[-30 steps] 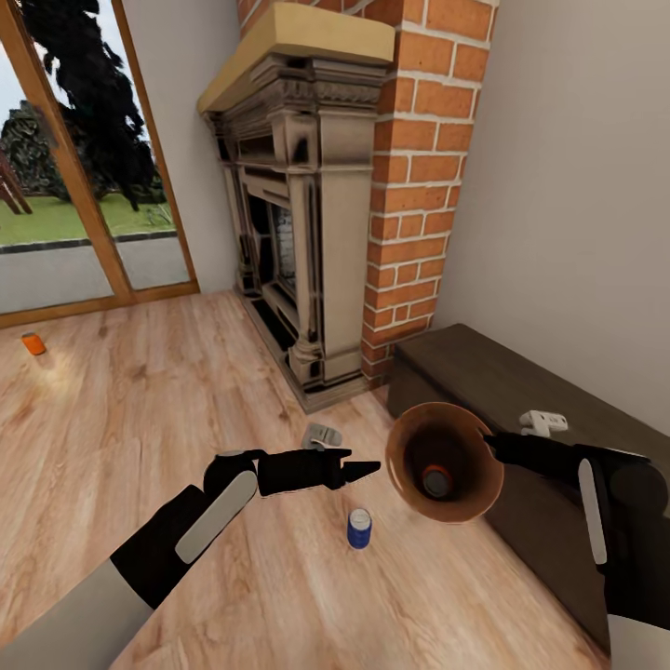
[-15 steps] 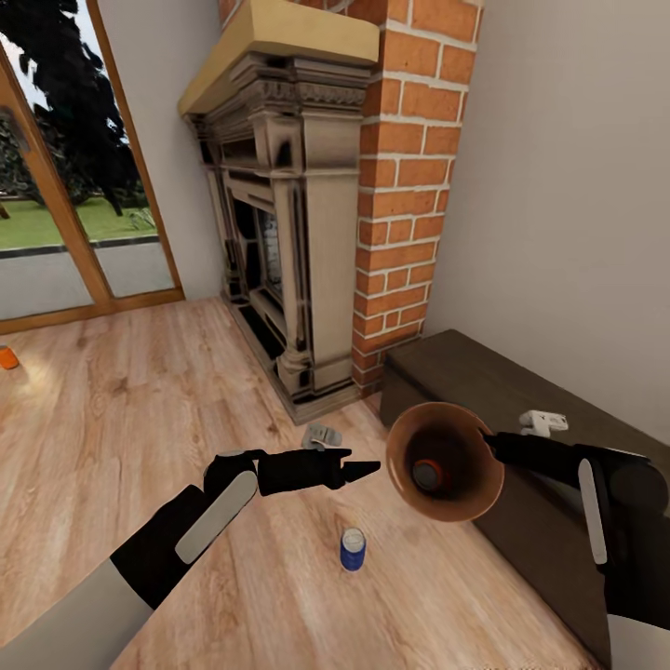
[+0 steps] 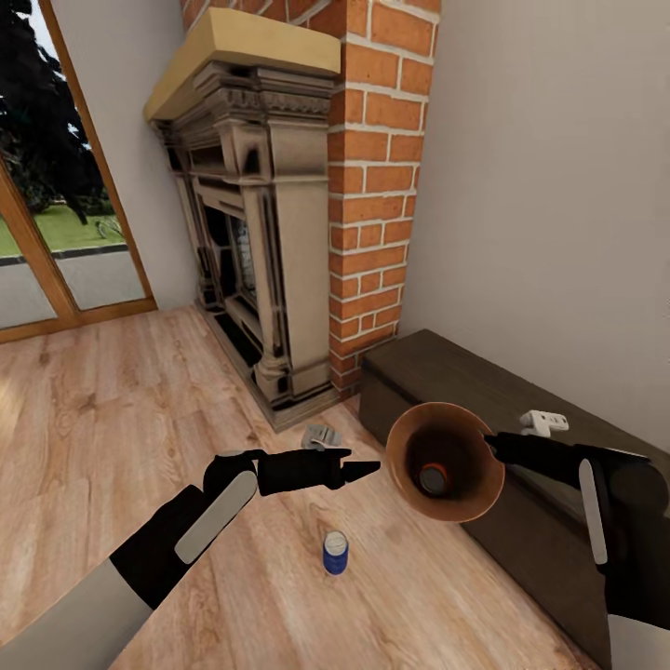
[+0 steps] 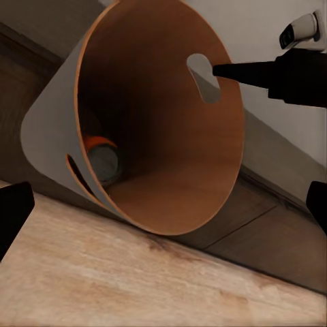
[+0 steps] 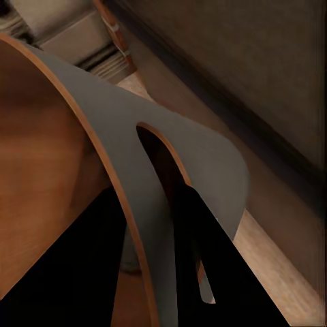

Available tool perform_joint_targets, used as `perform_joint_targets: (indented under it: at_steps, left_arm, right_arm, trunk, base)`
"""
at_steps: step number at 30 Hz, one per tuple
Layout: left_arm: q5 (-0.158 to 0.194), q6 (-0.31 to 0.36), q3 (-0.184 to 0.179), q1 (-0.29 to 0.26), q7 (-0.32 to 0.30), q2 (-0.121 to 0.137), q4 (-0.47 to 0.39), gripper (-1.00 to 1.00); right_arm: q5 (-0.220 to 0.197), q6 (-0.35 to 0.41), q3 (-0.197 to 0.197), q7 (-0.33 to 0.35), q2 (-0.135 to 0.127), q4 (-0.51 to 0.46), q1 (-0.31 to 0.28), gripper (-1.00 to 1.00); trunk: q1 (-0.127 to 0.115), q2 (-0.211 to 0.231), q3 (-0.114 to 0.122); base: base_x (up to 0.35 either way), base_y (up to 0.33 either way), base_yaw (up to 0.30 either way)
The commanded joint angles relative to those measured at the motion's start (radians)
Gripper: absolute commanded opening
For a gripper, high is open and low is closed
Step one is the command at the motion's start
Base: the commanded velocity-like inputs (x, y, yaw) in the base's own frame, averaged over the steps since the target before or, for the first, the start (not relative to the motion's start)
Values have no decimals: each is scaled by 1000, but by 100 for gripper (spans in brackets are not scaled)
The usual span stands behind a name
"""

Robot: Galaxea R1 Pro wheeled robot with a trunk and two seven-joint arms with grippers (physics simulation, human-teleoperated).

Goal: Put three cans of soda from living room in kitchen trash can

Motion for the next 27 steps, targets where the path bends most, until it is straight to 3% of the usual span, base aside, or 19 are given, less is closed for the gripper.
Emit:
perform_joint_targets:
  at_steps: [1,7,19,21,22,23,27]
  left_arm:
    - [1,0,0,0,0,0,0,100]
    - [2,3,1,0,0,-1,2,100]
    - [0,1,1,0,0,0,2,100]
    - [0,1,1,0,0,0,2,100]
    - [0,1,1,0,0,0,2,100]
    - [0,1,0,0,0,0,2,100]
    - [0,1,1,0,0,0,2,100]
  right_arm:
    - [-34,8,0,1,0,-1,0,-100]
    - [-34,8,0,1,0,-1,0,-100]
    - [-37,8,-1,1,4,3,0,-100]
    - [-38,8,1,1,20,8,1,-100]
    - [-35,8,1,0,54,17,1,-100]
    - [-33,8,1,0,68,25,1,-100]
    - [-30,8,2,2,91,95,1,-100]
  trunk:
    - [0,0,0]
    - [0,0,1]
    - [0,0,1]
    - [0,0,1]
    - [0,0,1]
    - [0,0,1]
    - [0,0,1]
  base:
    - [0,0,-43]
    - [105,76,-14]
    - [293,192,-1]
    - [302,146,0]
    - [301,137,0]
    - [300,134,0]
    - [297,125,0]
